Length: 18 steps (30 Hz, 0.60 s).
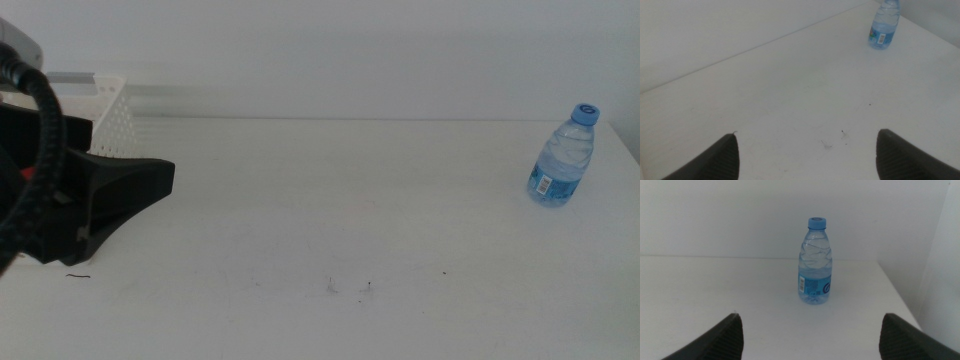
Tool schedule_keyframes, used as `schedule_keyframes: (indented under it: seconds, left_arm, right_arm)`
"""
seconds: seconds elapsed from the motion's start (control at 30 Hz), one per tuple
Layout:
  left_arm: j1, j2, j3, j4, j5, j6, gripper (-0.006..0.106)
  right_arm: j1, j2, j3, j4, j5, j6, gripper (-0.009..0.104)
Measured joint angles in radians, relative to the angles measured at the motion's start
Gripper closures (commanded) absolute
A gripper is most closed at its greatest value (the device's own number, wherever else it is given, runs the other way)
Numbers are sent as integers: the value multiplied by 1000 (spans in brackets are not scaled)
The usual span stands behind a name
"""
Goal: Use arms to grab the bottles and put them into the dustbin to the left of the table.
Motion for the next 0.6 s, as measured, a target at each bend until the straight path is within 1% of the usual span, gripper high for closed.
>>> schedule_keyframes:
  seconds: [0.07,0.2,0.43,0.5,0.6]
  left_arm:
    - [0,0,0,0,0,0,7]
    - [0,0,0,0,0,0,7]
    - [0,0,0,0,0,0,7]
    - [0,0,2,0,0,0,7]
    - [0,0,2,0,0,0,7]
  right_arm:
    - [0,0,0,-2,-8,-13,3]
    - [0,0,0,19,-66,2,3]
    - [0,9,0,-42,-116,4,3]
    - [0,63,0,-47,-167,2,3]
    - [0,215,0,-49,-265,-7,3]
